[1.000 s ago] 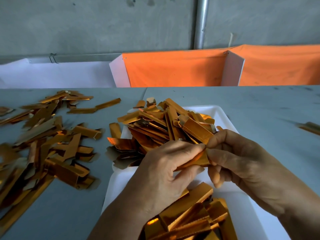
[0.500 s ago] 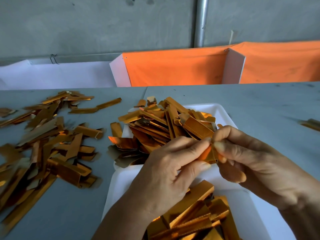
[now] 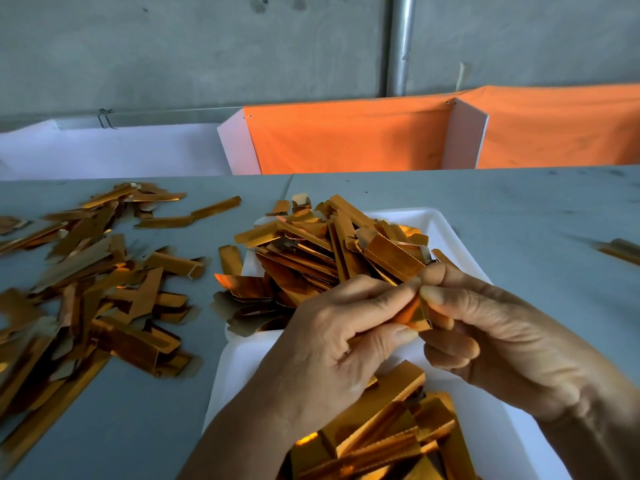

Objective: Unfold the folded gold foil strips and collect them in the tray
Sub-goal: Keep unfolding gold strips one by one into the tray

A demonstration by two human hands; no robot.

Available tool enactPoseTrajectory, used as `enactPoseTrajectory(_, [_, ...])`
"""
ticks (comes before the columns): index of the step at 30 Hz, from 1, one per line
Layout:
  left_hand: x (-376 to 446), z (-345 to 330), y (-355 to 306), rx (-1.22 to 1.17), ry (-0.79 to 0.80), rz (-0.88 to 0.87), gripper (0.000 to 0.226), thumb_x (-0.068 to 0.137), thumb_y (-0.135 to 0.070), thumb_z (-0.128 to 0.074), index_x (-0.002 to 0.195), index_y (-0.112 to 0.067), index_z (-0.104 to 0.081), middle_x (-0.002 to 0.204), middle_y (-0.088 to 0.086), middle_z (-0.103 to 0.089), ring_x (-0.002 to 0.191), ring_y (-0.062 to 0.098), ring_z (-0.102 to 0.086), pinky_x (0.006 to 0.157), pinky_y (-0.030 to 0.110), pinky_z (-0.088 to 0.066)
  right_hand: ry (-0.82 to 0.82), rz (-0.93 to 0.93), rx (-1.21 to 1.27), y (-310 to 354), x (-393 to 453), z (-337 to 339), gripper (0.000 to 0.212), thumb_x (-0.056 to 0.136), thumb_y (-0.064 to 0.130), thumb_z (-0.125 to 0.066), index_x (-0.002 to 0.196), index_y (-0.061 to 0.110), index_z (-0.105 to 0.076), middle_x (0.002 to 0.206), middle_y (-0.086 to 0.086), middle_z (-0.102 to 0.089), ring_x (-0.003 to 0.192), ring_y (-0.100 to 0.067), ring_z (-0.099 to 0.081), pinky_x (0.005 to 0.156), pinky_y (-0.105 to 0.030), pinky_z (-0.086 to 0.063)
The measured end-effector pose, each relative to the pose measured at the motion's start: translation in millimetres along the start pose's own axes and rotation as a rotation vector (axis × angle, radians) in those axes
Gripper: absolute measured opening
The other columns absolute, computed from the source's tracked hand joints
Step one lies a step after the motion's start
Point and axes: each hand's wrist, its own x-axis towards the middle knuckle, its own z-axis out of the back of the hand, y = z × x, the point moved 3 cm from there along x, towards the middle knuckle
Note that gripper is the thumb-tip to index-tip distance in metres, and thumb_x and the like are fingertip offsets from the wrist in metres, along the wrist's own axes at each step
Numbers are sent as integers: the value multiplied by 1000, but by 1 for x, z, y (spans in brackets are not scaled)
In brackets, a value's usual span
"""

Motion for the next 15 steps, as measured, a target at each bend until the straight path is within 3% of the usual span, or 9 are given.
enactPoseTrajectory(4, [0,-1,-1,133,-39,-41,44,90,-30,-53,132,-19,-52,116,-6,-54,108,3,-54,87,17,-49,-89,7,-152,3,-1,5,59,48,27,-93,88,-3,-61,58,-6,-45,41,-12,-44,42,-20,-41])
enactPoseTrajectory(10, [2,1,-1,236,-129,-58,34,85,-24,-63,117,-12,-66,113,-6,-63,107,1,-57,87,15,-49,-148,91,-213,6,-2,1,12,66,11,-72,77,14,-68,58,-3,-49,45,-14,-47,44,-21,-43])
enactPoseTrajectory(15, [2,0,-2,298,-145,-95,32,83,-15,-69,115,-9,-67,114,-3,-63,107,4,-58,89,18,-50,-159,103,-313,8,-5,-1,16,69,7,-65,83,13,-70,61,-9,-53,47,-17,-50,46,-20,-45])
